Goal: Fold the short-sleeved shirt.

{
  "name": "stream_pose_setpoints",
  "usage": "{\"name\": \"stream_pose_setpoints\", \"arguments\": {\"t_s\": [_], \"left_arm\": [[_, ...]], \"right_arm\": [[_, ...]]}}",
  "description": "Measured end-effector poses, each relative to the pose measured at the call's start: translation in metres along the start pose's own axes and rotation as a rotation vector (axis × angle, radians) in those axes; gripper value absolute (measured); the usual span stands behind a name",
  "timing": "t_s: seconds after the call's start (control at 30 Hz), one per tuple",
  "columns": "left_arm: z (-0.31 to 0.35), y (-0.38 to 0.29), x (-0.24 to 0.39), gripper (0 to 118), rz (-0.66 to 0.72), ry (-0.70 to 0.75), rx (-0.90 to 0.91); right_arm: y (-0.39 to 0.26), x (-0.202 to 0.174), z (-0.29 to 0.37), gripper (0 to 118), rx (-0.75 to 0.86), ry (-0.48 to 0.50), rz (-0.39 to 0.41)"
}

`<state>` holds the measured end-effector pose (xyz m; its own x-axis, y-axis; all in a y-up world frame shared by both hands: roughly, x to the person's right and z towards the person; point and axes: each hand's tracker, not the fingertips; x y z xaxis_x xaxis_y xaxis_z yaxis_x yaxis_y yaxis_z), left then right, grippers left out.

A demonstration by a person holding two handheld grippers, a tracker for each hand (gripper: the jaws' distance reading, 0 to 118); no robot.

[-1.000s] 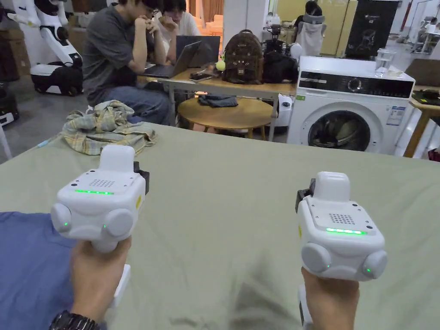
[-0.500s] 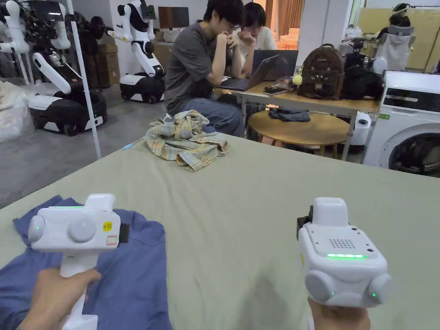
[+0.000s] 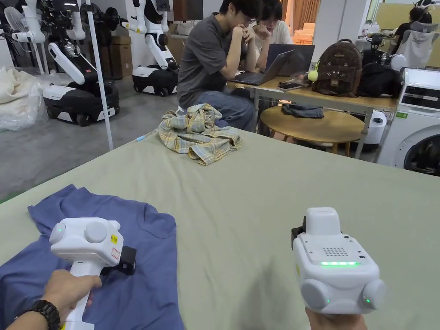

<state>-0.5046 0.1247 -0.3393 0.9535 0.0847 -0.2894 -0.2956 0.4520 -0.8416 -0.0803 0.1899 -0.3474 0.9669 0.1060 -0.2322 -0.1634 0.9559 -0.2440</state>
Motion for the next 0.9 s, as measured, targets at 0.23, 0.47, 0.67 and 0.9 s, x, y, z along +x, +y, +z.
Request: {"name": "stream_pose_setpoints", "arguments": {"t_s": [0.23,0.47,0.67,0.9], "left_arm": [[0.005,-0.022,0.03,0,-0.1,0.062,0.089],[0.05,-0.014,0.016,0,-0.033,-0.042,0.246],[0.128,0.016,0.053,0,-0.083,-0.12,0.464],[0.206,0.048,0.149,0,-0.237,-0.331,0.637]], "right_arm": [[-0.004,-0.003,-0.003,0,-0.017,0.01,-0.007],[-0.006,0.011,0.005,0,-0.008,0.001,-0.006],[-0.002,0.036,0.016,0,0.009,-0.031,-0.029],[0.0,0.079,0.034,0,0.028,-0.105,-0.053]]}}
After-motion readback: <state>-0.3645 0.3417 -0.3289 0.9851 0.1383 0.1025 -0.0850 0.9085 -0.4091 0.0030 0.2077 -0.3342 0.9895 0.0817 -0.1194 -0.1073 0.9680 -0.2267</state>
